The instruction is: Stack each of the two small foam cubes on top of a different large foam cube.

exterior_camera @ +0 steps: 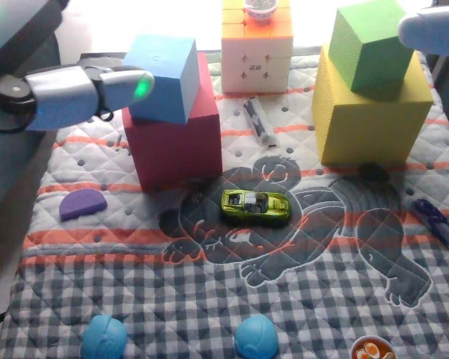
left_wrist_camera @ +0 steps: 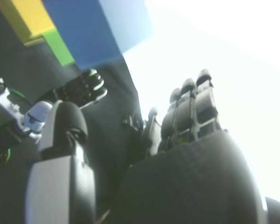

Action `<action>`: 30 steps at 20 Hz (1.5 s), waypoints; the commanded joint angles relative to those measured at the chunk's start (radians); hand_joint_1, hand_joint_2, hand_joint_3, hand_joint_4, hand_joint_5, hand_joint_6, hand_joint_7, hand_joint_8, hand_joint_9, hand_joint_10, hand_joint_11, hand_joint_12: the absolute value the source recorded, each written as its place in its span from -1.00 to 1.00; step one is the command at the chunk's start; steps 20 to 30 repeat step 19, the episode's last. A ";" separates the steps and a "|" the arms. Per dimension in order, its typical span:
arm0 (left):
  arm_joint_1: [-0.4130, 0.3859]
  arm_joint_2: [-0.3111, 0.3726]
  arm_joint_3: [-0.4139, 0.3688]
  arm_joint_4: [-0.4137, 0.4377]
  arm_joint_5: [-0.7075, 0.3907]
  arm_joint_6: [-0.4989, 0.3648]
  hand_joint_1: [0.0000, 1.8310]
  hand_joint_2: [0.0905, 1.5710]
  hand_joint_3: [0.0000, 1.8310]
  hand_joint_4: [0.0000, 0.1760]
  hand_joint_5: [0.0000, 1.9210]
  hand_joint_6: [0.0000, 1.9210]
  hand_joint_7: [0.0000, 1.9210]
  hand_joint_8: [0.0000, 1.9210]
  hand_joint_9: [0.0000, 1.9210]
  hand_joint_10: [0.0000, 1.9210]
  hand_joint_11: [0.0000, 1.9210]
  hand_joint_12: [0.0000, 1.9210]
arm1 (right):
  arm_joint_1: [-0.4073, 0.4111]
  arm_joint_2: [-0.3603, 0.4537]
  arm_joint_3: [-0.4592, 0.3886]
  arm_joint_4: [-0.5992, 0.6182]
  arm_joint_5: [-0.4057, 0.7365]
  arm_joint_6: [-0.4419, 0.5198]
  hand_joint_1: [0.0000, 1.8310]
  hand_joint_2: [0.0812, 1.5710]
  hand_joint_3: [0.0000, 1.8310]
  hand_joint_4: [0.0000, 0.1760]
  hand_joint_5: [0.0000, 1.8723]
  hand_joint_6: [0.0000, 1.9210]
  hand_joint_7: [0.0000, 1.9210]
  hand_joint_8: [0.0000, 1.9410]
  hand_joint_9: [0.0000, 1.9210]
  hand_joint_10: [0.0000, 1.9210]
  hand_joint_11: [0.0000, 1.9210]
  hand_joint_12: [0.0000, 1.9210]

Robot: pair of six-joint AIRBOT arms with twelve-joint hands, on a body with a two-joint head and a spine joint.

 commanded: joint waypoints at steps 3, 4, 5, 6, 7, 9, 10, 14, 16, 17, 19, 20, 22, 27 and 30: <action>0.038 0.041 -0.020 0.032 -0.221 -0.049 -0.25 0.27 -1.00 1.00 -1.00 -1.00 -1.00 -1.00 -1.00 -1.00 -1.00 0.59 | 0.058 0.065 -0.055 -0.045 0.153 0.005 -0.45 0.26 -1.00 0.33 -1.00 -1.00 -1.00 -1.00 -1.00 -1.00 -1.00 0.29; 0.059 0.054 -0.022 0.038 -0.253 -0.096 -0.23 0.28 -0.99 1.00 -1.00 -1.00 -1.00 -1.00 -1.00 -1.00 -1.00 0.66 | 0.049 0.088 -0.077 -0.051 0.187 0.005 -0.45 0.25 -1.00 0.20 -1.00 -1.00 -1.00 -1.00 -0.98 -0.99 -1.00 0.42; 0.075 0.062 -0.022 0.043 -0.277 -0.131 -0.21 0.28 -0.99 1.00 -1.00 -1.00 -1.00 -1.00 -1.00 -1.00 -1.00 0.67 | 0.033 0.101 -0.090 -0.052 0.216 0.005 -0.46 0.26 -1.00 -0.31 -1.00 -1.00 -1.00 -1.00 -0.96 -0.98 -1.00 0.41; 0.094 0.071 -0.023 0.049 -0.311 -0.175 -0.24 0.29 -1.00 1.00 -1.00 -1.00 -1.00 -1.00 -1.00 -1.00 -1.00 0.25 | 0.010 0.111 -0.103 -0.052 0.256 0.005 -0.47 0.27 -1.00 -0.28 -1.00 -1.00 -1.00 -1.00 -0.97 -0.98 -1.00 0.31; 0.110 0.077 -0.024 0.053 -0.336 -0.202 -0.29 0.29 -1.00 0.92 -1.00 -1.00 -1.00 -1.00 -1.00 -1.00 -1.00 -0.12 | -0.007 0.121 -0.113 -0.052 0.282 0.005 -0.45 0.31 -1.00 -0.40 -1.00 -1.00 -1.00 -1.00 -0.99 -1.00 -1.00 0.11; 0.170 0.092 -0.033 0.062 -0.427 -0.280 -0.23 0.37 -1.00 1.00 -1.00 -1.00 -1.00 -1.00 -1.00 -1.00 -1.00 -0.70 | -0.057 0.148 -0.146 -0.050 0.363 0.005 -0.44 0.32 -1.00 -0.08 -1.00 -1.00 -1.00 -1.00 -1.00 -1.00 -1.00 -0.38; 0.195 0.096 -0.037 0.064 -0.467 -0.307 -0.23 0.37 -1.00 1.00 -1.00 -1.00 -1.00 -1.00 -1.00 -1.00 -1.00 -0.70 | -0.073 0.156 -0.155 -0.049 0.391 0.005 -0.44 0.32 -1.00 -0.08 -1.00 -1.00 -1.00 -1.00 -1.00 -1.00 -1.00 -0.38; 0.301 0.110 -0.055 0.059 -0.619 -0.370 -0.32 0.44 -0.99 1.00 -1.00 -1.00 -1.00 -1.00 -1.00 -1.00 -1.00 -1.00 | -0.176 0.154 -0.154 -0.034 0.543 0.005 -0.41 0.38 -1.00 0.01 -1.00 -1.00 -1.00 -1.00 -1.00 -1.00 -1.00 -0.97; 0.328 0.116 -0.061 0.057 -0.671 -0.388 -0.32 0.32 -1.00 0.92 -1.00 -1.00 -1.00 -1.00 -1.00 -1.00 -1.00 -1.00 | -0.247 0.145 -0.145 0.000 0.631 0.005 -0.41 0.36 -1.00 -0.19 -1.00 -1.00 -1.00 -1.00 -1.00 -1.00 -1.00 -1.00; 0.339 0.117 -0.061 0.059 -0.688 -0.401 -0.30 0.32 -1.00 0.81 -1.00 -1.00 -1.00 -1.00 -1.00 -1.00 -1.00 -1.00 | -0.290 0.140 -0.140 0.019 0.686 0.005 -0.39 0.39 -0.99 -0.21 -1.00 -1.00 -1.00 -1.00 -1.00 -1.00 -1.00 -1.00; 0.358 0.121 -0.067 0.062 -0.722 -0.403 -0.32 0.37 -1.00 0.83 -1.00 -1.00 -1.00 -1.00 -1.00 -1.00 -1.00 -1.00 | -0.358 0.136 -0.134 0.045 0.777 0.005 -0.38 0.39 -0.99 -0.03 -1.00 -1.00 -1.00 -1.00 -1.00 -1.00 -1.00 -1.00; 0.358 0.121 -0.067 0.062 -0.722 -0.403 -0.32 0.37 -1.00 0.83 -1.00 -1.00 -1.00 -1.00 -1.00 -1.00 -1.00 -1.00 | -0.358 0.136 -0.134 0.045 0.777 0.005 -0.38 0.39 -0.99 -0.03 -1.00 -1.00 -1.00 -1.00 -1.00 -1.00 -1.00 -1.00; 0.358 0.121 -0.067 0.062 -0.722 -0.403 -0.32 0.37 -1.00 0.83 -1.00 -1.00 -1.00 -1.00 -1.00 -1.00 -1.00 -1.00 | -0.358 0.136 -0.134 0.045 0.777 0.005 -0.38 0.39 -0.99 -0.03 -1.00 -1.00 -1.00 -1.00 -1.00 -1.00 -1.00 -1.00; 0.358 0.121 -0.067 0.062 -0.722 -0.403 -0.32 0.37 -1.00 0.83 -1.00 -1.00 -1.00 -1.00 -1.00 -1.00 -1.00 -1.00 | -0.358 0.136 -0.134 0.045 0.777 0.005 -0.38 0.39 -0.99 -0.03 -1.00 -1.00 -1.00 -1.00 -1.00 -1.00 -1.00 -1.00; 0.358 0.121 -0.067 0.062 -0.722 -0.403 -0.32 0.37 -1.00 0.83 -1.00 -1.00 -1.00 -1.00 -1.00 -1.00 -1.00 -1.00 | -0.358 0.136 -0.134 0.045 0.777 0.005 -0.38 0.39 -0.99 -0.03 -1.00 -1.00 -1.00 -1.00 -1.00 -1.00 -1.00 -1.00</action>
